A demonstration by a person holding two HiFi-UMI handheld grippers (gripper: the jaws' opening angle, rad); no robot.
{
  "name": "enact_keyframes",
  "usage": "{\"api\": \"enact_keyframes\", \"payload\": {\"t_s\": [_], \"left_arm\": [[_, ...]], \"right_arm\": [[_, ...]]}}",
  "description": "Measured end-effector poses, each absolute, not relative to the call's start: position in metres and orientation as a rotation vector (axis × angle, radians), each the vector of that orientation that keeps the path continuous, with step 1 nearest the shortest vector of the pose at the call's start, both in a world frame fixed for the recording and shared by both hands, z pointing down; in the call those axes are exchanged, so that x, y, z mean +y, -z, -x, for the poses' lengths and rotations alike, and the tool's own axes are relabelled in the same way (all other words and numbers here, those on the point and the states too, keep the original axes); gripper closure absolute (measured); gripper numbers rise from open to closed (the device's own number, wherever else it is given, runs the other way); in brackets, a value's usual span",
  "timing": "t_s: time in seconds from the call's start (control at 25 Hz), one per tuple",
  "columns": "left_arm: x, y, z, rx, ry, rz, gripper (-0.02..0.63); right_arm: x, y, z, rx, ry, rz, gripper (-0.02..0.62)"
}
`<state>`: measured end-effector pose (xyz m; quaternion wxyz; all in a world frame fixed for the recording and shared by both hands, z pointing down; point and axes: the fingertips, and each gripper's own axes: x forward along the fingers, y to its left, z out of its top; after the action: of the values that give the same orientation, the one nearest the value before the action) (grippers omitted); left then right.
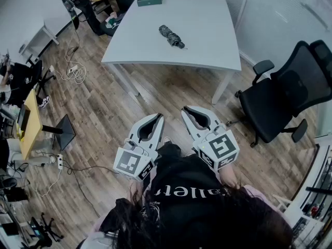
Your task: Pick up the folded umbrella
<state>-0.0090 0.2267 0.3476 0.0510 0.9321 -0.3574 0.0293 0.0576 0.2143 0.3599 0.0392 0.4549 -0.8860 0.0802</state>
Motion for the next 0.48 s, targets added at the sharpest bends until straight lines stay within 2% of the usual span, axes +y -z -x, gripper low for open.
{"api": "enact_keyframes", "payload": {"t_s": [0.48], "left_arm": [[0.240, -0.357, 0.013, -1.110, -0.129, -2.806, 0.577]], "right_arm": [[0.224, -0.370, -0.059, -2.746, -0.317, -1.401, 0.557]]}}
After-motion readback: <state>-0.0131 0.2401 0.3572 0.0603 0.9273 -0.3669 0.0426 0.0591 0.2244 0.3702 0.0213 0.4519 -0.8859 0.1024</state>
